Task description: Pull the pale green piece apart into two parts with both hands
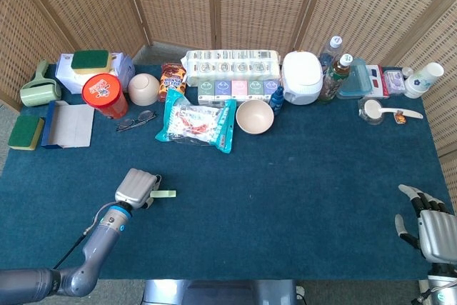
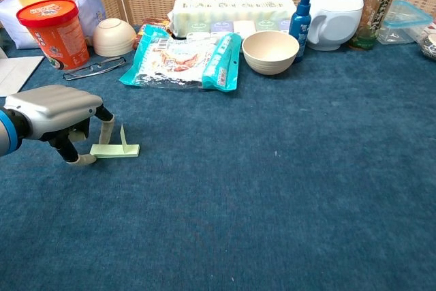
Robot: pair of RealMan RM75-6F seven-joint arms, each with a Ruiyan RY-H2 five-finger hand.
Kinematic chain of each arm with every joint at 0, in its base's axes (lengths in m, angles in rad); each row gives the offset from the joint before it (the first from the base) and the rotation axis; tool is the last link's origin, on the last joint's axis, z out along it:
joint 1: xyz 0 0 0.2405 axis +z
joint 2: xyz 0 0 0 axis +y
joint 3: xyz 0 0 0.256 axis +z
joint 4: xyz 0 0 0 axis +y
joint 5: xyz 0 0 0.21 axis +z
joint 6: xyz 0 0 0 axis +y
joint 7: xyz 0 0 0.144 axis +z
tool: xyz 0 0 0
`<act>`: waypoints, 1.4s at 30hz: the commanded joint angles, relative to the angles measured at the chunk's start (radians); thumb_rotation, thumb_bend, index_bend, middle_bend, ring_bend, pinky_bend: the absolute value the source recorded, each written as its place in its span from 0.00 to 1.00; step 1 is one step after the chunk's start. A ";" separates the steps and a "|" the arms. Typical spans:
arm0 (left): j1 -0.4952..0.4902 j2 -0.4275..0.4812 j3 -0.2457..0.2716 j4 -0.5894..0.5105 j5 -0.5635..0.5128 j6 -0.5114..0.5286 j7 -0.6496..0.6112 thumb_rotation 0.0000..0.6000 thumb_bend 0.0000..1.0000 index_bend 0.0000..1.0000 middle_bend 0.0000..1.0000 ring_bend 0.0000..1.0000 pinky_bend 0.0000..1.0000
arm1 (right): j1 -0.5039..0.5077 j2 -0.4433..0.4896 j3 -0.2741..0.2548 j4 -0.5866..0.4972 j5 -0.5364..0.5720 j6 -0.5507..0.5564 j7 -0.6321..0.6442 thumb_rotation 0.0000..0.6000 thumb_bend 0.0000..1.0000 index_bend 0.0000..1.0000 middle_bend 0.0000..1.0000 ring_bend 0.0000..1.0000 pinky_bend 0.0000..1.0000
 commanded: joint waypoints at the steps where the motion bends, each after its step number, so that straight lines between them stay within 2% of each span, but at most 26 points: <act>1: -0.004 -0.002 0.002 0.005 0.000 0.001 0.000 1.00 0.36 0.58 1.00 1.00 1.00 | -0.001 0.000 0.000 0.000 -0.001 0.001 0.002 1.00 0.47 0.20 0.28 0.25 0.29; 8: -0.007 0.013 -0.001 0.013 0.062 0.013 -0.050 1.00 0.41 0.67 1.00 1.00 1.00 | -0.003 -0.001 0.000 0.001 -0.005 0.005 0.006 1.00 0.47 0.20 0.28 0.25 0.29; 18: -0.009 0.167 -0.022 -0.021 0.220 -0.007 -0.224 1.00 0.42 0.76 1.00 1.00 1.00 | 0.012 -0.019 0.002 0.001 -0.016 -0.010 0.023 1.00 0.47 0.20 0.28 0.25 0.29; 23: -0.010 0.289 -0.050 -0.080 0.268 -0.038 -0.353 1.00 0.42 0.77 1.00 1.00 1.00 | 0.033 -0.026 0.004 -0.009 -0.042 -0.022 0.048 1.00 0.47 0.20 0.28 0.26 0.29; 29: -0.037 0.422 -0.065 -0.128 0.277 -0.141 -0.461 1.00 0.42 0.77 1.00 1.00 1.00 | 0.074 -0.042 -0.005 -0.034 -0.084 -0.064 0.107 1.00 0.47 0.18 0.28 0.26 0.29; 42: -0.091 0.551 -0.072 -0.174 0.351 -0.258 -0.561 1.00 0.42 0.77 1.00 1.00 1.00 | 0.176 -0.120 0.004 -0.056 -0.138 -0.137 0.330 1.00 0.47 0.17 0.28 0.27 0.32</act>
